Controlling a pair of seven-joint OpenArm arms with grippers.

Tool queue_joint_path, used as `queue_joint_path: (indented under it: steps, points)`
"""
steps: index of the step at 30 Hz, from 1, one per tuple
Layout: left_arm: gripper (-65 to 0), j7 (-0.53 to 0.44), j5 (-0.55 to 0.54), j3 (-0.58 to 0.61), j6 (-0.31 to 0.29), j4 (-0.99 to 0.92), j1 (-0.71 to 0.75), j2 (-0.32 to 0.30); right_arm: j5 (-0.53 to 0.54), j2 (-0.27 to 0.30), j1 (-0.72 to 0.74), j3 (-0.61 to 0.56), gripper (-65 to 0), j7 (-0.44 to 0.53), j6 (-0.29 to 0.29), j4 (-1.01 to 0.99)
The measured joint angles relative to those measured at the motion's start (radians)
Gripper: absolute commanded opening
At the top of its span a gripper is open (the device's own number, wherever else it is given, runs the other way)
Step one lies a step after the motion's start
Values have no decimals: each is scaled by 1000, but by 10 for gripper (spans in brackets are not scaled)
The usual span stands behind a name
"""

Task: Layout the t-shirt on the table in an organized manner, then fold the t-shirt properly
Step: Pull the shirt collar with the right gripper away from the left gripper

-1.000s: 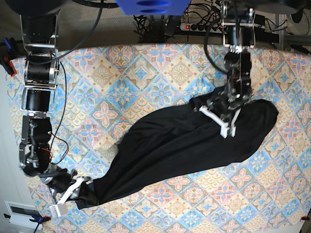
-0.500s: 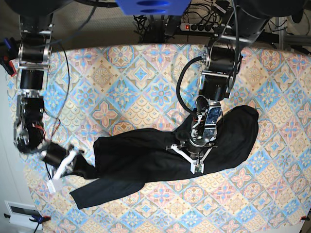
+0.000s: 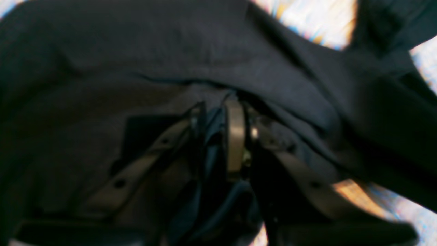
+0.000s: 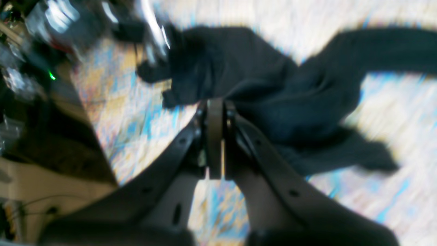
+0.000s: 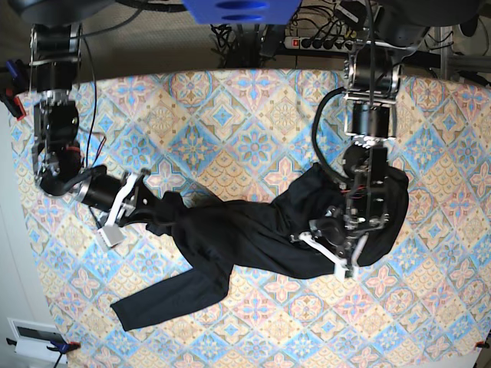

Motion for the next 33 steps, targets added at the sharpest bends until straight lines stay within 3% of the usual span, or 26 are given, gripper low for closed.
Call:
queue_joint_path:
  steps: [4,8,13,15,22,26,31,33]
  points:
    - [-503,28,-38,-60,-2,40,35,-36,7,0,-99,-2,-650,-4,1,56]
    - [-501,32,-20,-177,7,34,42,-53,-3,2,-180,-4,-650,-74,0,83]
    - [-500,21,-25,-187,4,-15,-17,-85,-49,1,-210,-149,-650,-159,0,94]
    - [-500,22,-25,-185,2,-75,-41,-79,-146,6,-224,-206,-650,-176,0,127]
    - [-499,-22,-10,-185,6,-92,-43,-89,-640,31,-360,-418,-650,-191,1,234]
    - [-499,-66,101,-183,5,-92,-45,-83,-902,29,-379,-507,-650,-169,8,234]
    - [-499,-142,167,-183,2,-213,-54,-64,-1098,17,-418,-516,-642,-150,23,241]
    - [-494,-201,179,-183,-1,-260,-44,-61,-1116,22,-423,-515,-608,-169,19,240]
